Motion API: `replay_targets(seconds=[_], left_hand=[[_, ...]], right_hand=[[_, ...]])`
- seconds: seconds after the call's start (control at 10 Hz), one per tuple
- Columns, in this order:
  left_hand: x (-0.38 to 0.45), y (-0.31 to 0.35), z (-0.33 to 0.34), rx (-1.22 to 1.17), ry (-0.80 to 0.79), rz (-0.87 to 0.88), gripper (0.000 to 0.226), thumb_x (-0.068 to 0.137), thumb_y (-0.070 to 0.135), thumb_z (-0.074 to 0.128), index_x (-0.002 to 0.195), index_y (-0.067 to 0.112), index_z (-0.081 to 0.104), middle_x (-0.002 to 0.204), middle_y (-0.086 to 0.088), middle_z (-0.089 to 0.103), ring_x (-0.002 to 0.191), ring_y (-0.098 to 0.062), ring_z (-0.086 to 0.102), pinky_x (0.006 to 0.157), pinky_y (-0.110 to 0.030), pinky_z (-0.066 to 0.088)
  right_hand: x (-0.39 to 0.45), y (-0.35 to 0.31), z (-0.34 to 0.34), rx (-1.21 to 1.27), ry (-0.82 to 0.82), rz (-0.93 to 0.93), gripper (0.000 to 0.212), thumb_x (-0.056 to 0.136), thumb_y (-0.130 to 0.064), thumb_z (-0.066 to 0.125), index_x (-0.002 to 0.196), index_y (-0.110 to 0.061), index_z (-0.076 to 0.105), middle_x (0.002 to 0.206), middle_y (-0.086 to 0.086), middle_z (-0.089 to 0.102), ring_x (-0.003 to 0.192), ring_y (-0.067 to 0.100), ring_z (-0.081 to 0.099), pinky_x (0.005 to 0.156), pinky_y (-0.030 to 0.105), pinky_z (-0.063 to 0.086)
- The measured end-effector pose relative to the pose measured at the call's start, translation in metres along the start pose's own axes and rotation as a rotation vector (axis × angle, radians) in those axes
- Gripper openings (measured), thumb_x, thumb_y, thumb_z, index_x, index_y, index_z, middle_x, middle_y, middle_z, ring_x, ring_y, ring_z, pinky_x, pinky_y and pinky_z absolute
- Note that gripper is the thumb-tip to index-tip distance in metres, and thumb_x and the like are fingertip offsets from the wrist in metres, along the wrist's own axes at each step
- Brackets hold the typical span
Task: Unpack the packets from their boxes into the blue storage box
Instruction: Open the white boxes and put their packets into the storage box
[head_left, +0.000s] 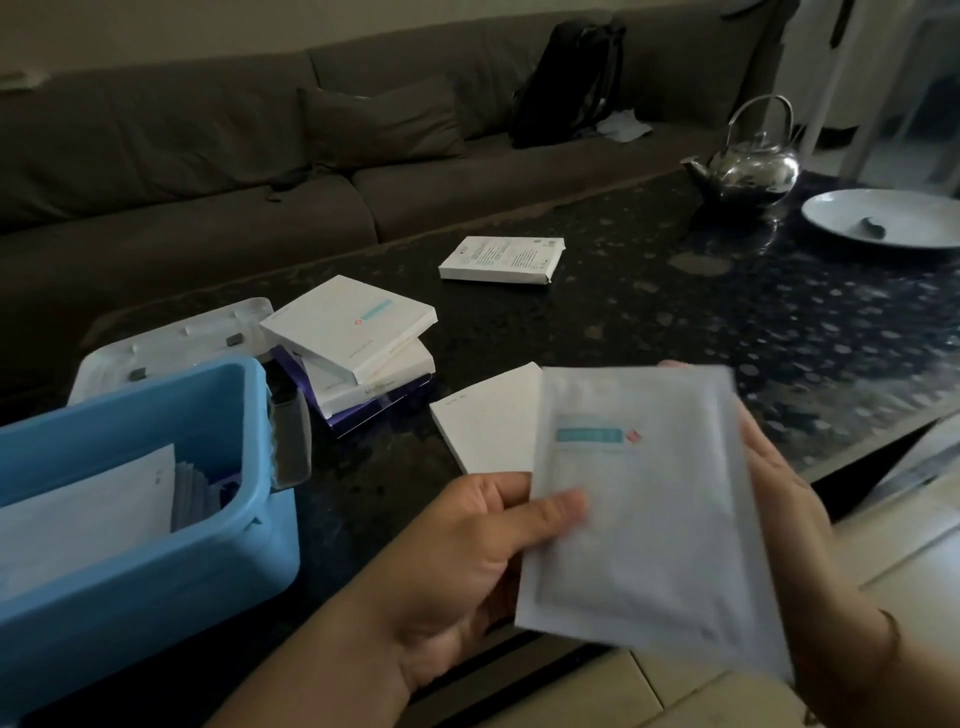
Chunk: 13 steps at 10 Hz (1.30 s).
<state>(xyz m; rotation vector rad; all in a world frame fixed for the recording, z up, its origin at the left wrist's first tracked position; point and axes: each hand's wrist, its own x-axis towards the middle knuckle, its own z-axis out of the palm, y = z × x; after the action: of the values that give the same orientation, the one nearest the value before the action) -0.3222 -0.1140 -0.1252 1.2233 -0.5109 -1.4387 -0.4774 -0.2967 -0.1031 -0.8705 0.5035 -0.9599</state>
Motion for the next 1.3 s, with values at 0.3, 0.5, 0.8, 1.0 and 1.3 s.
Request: replay_targets(seconds=[0.3,0.5,0.8,1.0,1.3], left_hand=[[0.002,0.006,0.008,-0.364,0.333,0.055,0.036,0.077,0.021,0.071,0.112,0.012,0.071,0.099,-0.013,0.077,0.089,-0.029,0.075,0.082,-0.043,0.059],[0.001,0.015,0.000,-0.381,0.352,0.120,0.025,0.079,0.022,0.069,0.101,0.010,0.074,0.097,-0.013,0.077,0.085,-0.027,0.076,0.074,-0.039,0.062],[-0.006,0.035,-0.012,-0.314,0.374,0.262,0.014,0.070,0.025,0.072,0.074,0.016,0.082,0.087,-0.010,0.078,0.072,-0.019,0.076,0.065,-0.031,0.063],[-0.026,0.060,-0.031,-0.136,0.440,0.460,0.017,0.065,0.026,0.071,0.074,0.016,0.079,0.081,-0.008,0.077,0.068,-0.017,0.074,0.058,-0.026,0.060],[-0.095,0.105,-0.089,0.242,0.407,0.602,0.016,0.076,0.022,0.076,0.063,0.012,0.075,0.065,-0.007,0.071,0.052,-0.010,0.063,0.048,-0.019,0.053]], right_hand=[[-0.054,0.081,0.019,-0.370,-0.330,0.046,0.072,0.066,-0.079,0.059,0.089,-0.014,0.076,0.080,0.018,0.073,0.060,0.032,0.067,0.048,0.033,0.053],[-0.052,0.074,0.023,-0.387,-0.299,0.065,0.034,0.076,-0.035,0.075,0.092,-0.005,0.074,0.082,0.018,0.074,0.057,0.032,0.066,0.047,0.032,0.053],[-0.041,0.067,0.027,-0.278,-0.243,0.148,0.022,0.078,-0.022,0.060,0.085,-0.009,0.076,0.088,0.016,0.074,0.065,0.027,0.070,0.045,0.034,0.054],[-0.031,0.060,0.050,-0.267,-0.254,0.147,0.024,0.078,-0.024,0.058,0.091,-0.012,0.075,0.096,0.013,0.074,0.078,0.026,0.072,0.055,0.039,0.056],[-0.032,0.059,0.131,-0.248,-0.412,0.235,0.032,0.083,-0.020,0.055,0.109,-0.012,0.070,0.094,0.008,0.076,0.068,0.018,0.072,0.049,0.028,0.056]])
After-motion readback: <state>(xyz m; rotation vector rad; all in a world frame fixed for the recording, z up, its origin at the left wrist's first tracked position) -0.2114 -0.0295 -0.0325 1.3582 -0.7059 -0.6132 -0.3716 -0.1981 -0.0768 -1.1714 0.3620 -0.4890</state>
